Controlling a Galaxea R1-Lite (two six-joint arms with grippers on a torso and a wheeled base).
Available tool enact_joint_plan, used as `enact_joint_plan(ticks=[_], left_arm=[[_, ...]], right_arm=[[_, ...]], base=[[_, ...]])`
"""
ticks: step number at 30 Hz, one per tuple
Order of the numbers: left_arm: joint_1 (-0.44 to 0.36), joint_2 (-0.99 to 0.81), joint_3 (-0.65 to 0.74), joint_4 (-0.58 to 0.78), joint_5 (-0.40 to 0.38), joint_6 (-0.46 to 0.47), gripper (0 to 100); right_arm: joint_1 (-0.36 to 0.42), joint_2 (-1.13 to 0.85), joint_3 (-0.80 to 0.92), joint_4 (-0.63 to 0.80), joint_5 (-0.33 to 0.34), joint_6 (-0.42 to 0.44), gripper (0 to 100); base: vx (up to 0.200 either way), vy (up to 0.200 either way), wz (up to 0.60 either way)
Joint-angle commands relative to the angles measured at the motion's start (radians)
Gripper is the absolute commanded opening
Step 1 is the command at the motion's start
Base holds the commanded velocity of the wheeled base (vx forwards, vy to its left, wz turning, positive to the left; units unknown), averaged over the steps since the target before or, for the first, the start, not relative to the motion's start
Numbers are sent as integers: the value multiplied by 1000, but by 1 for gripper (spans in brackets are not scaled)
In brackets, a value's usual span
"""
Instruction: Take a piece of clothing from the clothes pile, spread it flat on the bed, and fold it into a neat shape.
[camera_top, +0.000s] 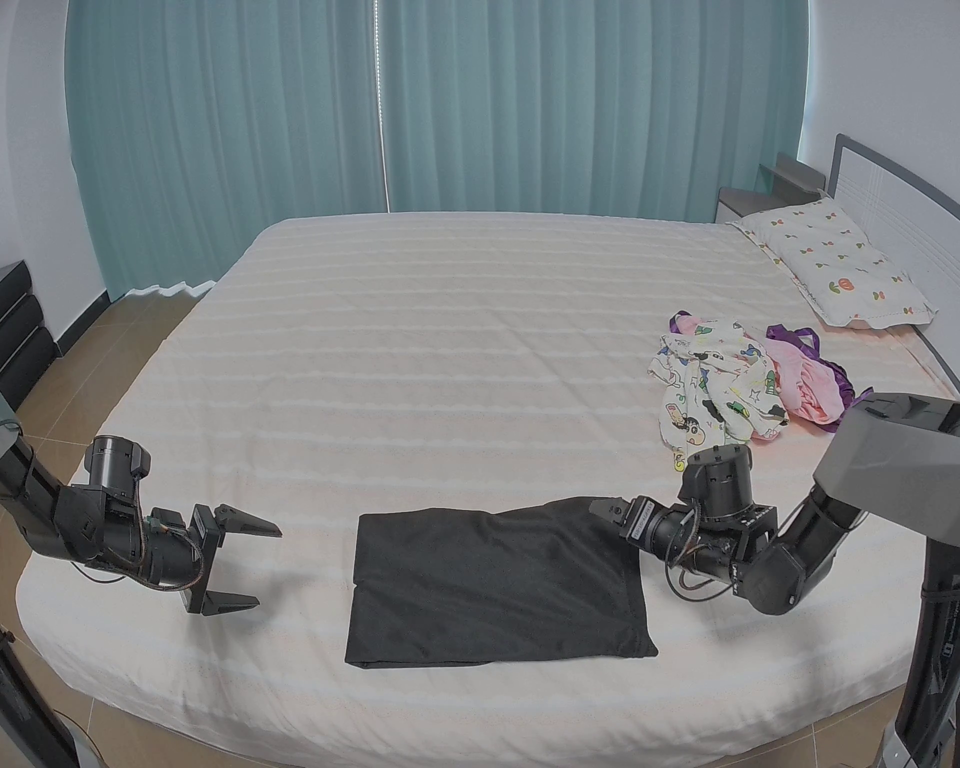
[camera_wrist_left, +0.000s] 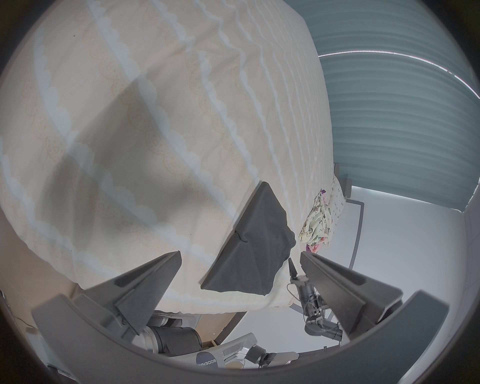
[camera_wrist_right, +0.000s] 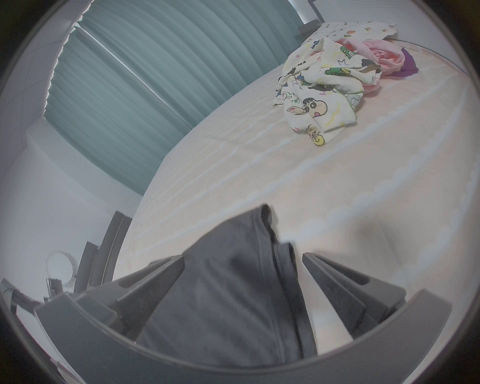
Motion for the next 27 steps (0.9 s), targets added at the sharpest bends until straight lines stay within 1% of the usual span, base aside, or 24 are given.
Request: enact_joint_plan(ticks=[1, 6, 11, 12, 17, 21, 22, 23, 24, 27], left_arm=[[0, 2, 1, -1, 0, 0, 100], [0, 0, 8, -2, 0, 0, 100], [0, 0, 15, -17, 2, 0, 100], [0, 0, 19, -27, 3, -2, 100], [-1, 2, 38, -68, 6, -3, 100], [-1, 2, 36, -70, 8, -6, 100], [-1, 3, 36, -70, 8, -6, 100], [-1, 3, 36, -70, 8, -6, 100], [-1, 3, 36, -70, 8, -6, 100], [-1, 3, 36, -70, 8, -6, 100]], right_arm=[[-40, 152, -146, 2, -3, 6, 100], [-45, 218, -255, 0, -6, 7, 100], [-26, 226, -267, 23, -3, 6, 100], [-23, 227, -270, 25, -3, 7, 0], [-33, 226, -276, 11, -11, 15, 0], [-42, 224, -278, -6, -20, 18, 0], [-46, 226, -280, -21, -45, 17, 0], [-46, 226, -280, -23, -46, 17, 0], [-48, 230, -284, -32, -69, 17, 0], [-57, 229, -286, -35, -74, 21, 0]], base=[[0, 0, 0], [0, 0, 0], [0, 0, 0], [0, 0, 0], [0, 0, 0], [0, 0, 0], [0, 0, 0], [0, 0, 0], [0, 0, 0], [0, 0, 0]])
